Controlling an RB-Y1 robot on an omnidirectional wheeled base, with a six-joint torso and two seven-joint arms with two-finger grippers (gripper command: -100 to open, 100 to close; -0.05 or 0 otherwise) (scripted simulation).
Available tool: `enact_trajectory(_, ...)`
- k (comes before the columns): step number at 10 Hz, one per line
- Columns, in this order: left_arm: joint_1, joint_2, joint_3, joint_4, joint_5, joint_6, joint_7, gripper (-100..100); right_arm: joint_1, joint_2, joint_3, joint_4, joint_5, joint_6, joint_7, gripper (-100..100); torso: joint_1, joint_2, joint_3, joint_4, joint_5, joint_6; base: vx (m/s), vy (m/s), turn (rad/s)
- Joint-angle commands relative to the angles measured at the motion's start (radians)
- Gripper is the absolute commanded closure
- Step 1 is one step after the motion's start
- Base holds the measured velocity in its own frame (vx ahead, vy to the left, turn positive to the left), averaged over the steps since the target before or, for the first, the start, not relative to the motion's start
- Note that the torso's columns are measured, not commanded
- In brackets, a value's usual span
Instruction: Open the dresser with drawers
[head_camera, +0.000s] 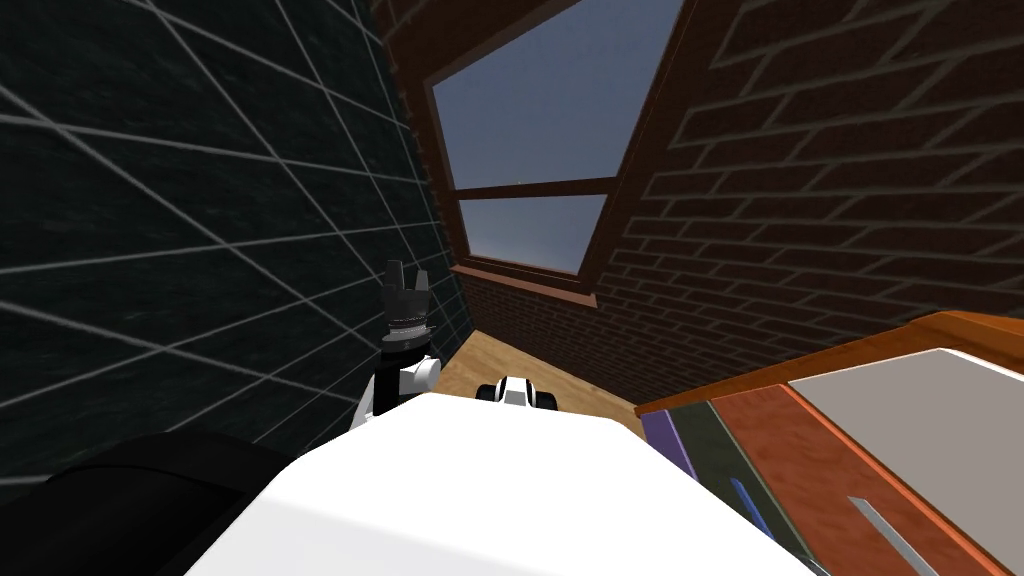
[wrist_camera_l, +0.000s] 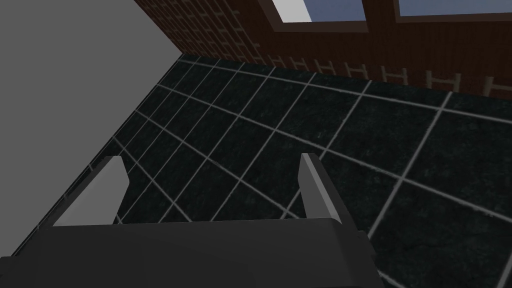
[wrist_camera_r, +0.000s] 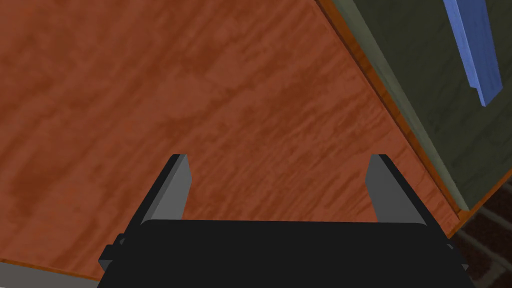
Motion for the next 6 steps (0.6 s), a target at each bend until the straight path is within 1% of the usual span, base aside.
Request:
enact_trajectory(1, 0.000, 0.000, 0.000, 0.000, 0.000, 0.000, 0.000, 0, -0.009, -0.015, -0.003, 0.062, 0.024, 0.053, -0.012, -100, 0.000, 0.002, 0.002, 0.001, 0.000, 0.000, 0.112, 0.046, -0.014)
enact_trajectory(2, 0.000, 0.000, 0.000, 0.000, 0.000, 0.000, 0.000, 0, -0.012, -0.024, -0.004, 0.098, 0.034, 0.072, -0.018, -100, 0.000, 0.002, 0.001, 0.001, 0.000, 0.000, 0.115, 0.043, -0.007)
enact_trajectory(3, 0.000, 0.000, 0.000, 0.000, 0.000, 0.000, 0.000, 0, -0.016, -0.032, -0.005, 0.123, 0.044, 0.089, -0.023, -100, -0.001, 0.001, 0.001, 0.000, 0.000, 0.000, 0.133, 0.034, 0.000)
enact_trajectory(4, 0.000, 0.000, 0.000, 0.000, 0.000, 0.000, 0.000, 0, -0.018, -0.039, -0.006, 0.146, 0.052, 0.105, -0.027, -100, -0.001, -0.001, 0.000, 0.000, 0.000, 0.000, 0.148, 0.036, 0.001)
enact_trajectory(6, 0.000, 0.000, 0.000, 0.000, 0.000, 0.000, 0.000, 0, -0.022, -0.051, -0.007, 0.182, 0.066, 0.130, -0.034, -100, -0.001, 0.000, 0.000, 0.000, 0.002, -0.001, 0.097, 0.029, -0.001)
